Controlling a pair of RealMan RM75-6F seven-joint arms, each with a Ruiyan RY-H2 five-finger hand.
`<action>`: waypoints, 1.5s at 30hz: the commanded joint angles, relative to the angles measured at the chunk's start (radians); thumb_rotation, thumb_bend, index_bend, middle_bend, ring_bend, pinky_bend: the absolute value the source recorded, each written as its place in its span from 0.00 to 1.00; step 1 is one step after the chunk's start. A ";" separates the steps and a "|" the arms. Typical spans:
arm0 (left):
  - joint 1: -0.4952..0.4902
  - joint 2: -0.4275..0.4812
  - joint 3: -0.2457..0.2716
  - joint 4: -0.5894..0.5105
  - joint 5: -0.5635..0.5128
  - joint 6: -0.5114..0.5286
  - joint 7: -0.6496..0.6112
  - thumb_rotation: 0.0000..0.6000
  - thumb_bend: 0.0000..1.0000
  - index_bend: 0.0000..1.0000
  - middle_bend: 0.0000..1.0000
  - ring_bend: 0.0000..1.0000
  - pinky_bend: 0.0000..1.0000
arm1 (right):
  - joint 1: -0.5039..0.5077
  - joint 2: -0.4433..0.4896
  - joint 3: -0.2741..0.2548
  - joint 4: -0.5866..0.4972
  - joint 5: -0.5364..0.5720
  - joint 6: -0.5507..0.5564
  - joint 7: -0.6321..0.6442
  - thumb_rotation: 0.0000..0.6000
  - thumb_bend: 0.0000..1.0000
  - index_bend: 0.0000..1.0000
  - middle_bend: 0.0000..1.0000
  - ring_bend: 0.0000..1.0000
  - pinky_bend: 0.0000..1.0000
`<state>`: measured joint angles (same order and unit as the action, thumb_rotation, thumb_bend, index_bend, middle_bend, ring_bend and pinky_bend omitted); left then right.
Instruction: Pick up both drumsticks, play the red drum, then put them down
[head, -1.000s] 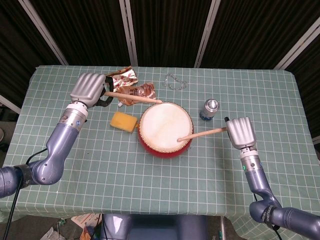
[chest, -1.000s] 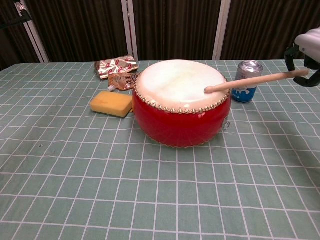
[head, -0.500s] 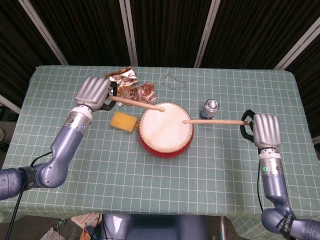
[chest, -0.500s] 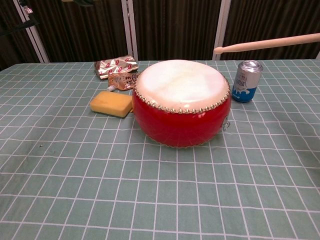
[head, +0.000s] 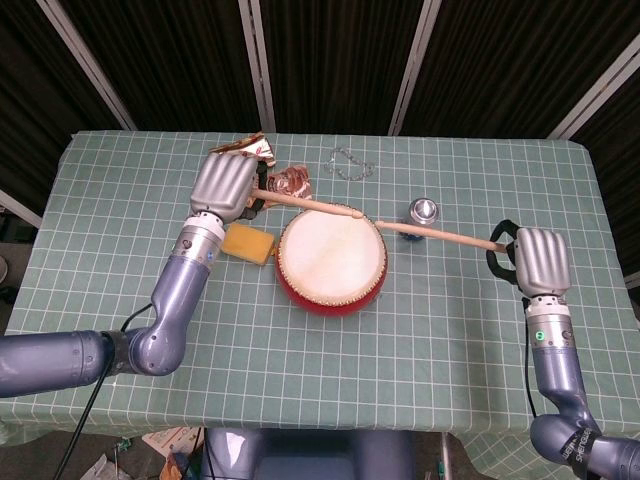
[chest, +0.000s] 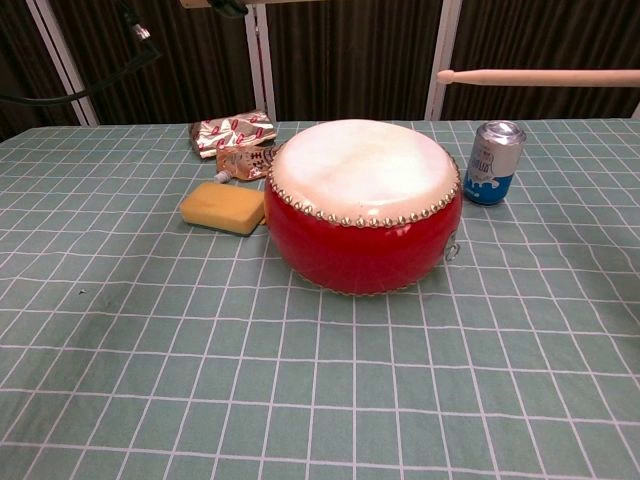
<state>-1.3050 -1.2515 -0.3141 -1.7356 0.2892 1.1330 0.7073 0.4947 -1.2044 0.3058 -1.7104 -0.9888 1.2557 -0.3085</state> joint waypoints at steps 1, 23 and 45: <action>-0.023 -0.051 0.024 0.051 -0.051 -0.012 0.058 1.00 0.58 0.77 1.00 1.00 1.00 | 0.005 -0.006 -0.004 0.015 0.010 -0.015 -0.002 1.00 0.71 0.96 1.00 1.00 1.00; -0.180 -0.028 -0.002 0.080 -0.582 -0.033 0.584 1.00 0.57 0.78 1.00 1.00 1.00 | -0.002 -0.011 -0.001 0.029 0.013 0.002 0.009 1.00 0.71 0.96 1.00 1.00 1.00; 0.120 0.240 0.060 -0.389 -0.177 0.068 0.210 1.00 0.57 0.77 1.00 1.00 1.00 | -0.120 0.133 -0.142 -0.180 -0.180 0.029 0.054 1.00 0.71 0.96 1.00 1.00 1.00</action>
<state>-1.2175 -1.0280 -0.2864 -2.0867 0.0673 1.1759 0.9362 0.3977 -1.0910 0.1966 -1.8691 -1.1351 1.2810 -0.2470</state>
